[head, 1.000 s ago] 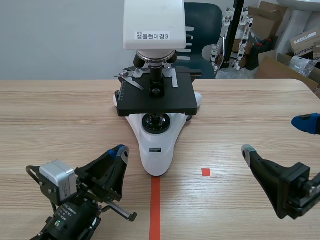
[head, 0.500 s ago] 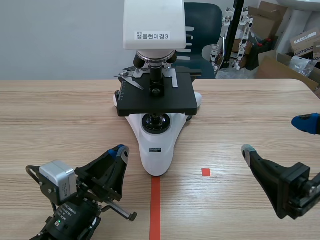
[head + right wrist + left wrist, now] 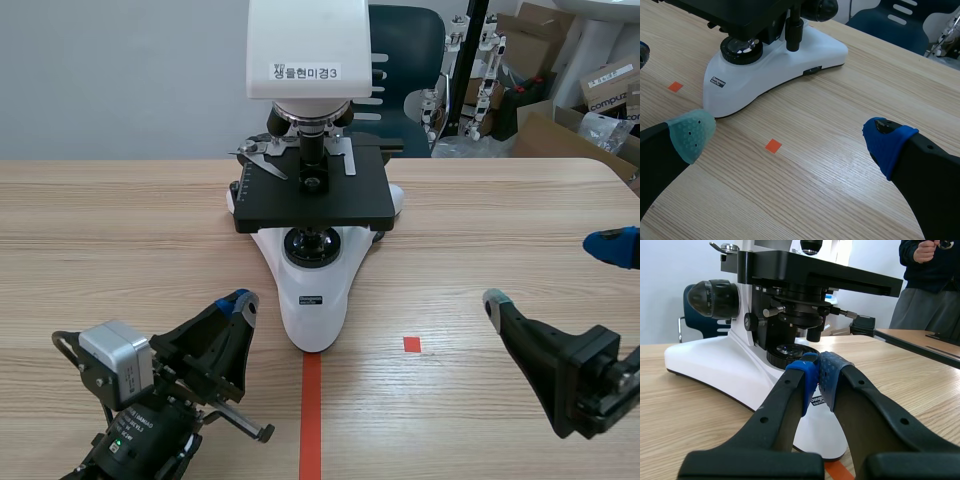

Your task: Point at the diaphragm

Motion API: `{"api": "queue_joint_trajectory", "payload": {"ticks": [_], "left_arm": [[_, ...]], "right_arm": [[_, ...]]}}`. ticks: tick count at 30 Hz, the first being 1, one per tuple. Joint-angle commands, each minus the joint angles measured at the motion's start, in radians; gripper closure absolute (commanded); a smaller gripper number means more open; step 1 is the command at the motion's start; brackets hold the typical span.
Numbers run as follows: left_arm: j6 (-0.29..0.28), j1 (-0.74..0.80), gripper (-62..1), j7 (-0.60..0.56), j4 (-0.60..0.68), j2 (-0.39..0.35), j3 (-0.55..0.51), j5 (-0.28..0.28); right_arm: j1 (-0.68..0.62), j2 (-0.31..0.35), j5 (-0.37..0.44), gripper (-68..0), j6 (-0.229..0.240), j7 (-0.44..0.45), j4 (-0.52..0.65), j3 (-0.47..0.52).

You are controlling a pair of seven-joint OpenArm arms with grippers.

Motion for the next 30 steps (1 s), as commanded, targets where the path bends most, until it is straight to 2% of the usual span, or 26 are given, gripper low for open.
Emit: {"api": "queue_joint_trajectory", "payload": {"ticks": [1, 30], "left_arm": [[-0.002, -0.003, -3.0, -0.02, 0.008, 0.005, -0.004, -0.006], [-0.002, -0.003, -3.0, -0.02, 0.008, 0.016, -0.004, -0.005]], "right_arm": [[0.011, 0.005, 0.004, -67.9, 0.001, 0.015, 0.01, 0.005], [0.011, 0.005, 0.004, -67.9, 0.001, 0.015, 0.01, 0.005]]}}
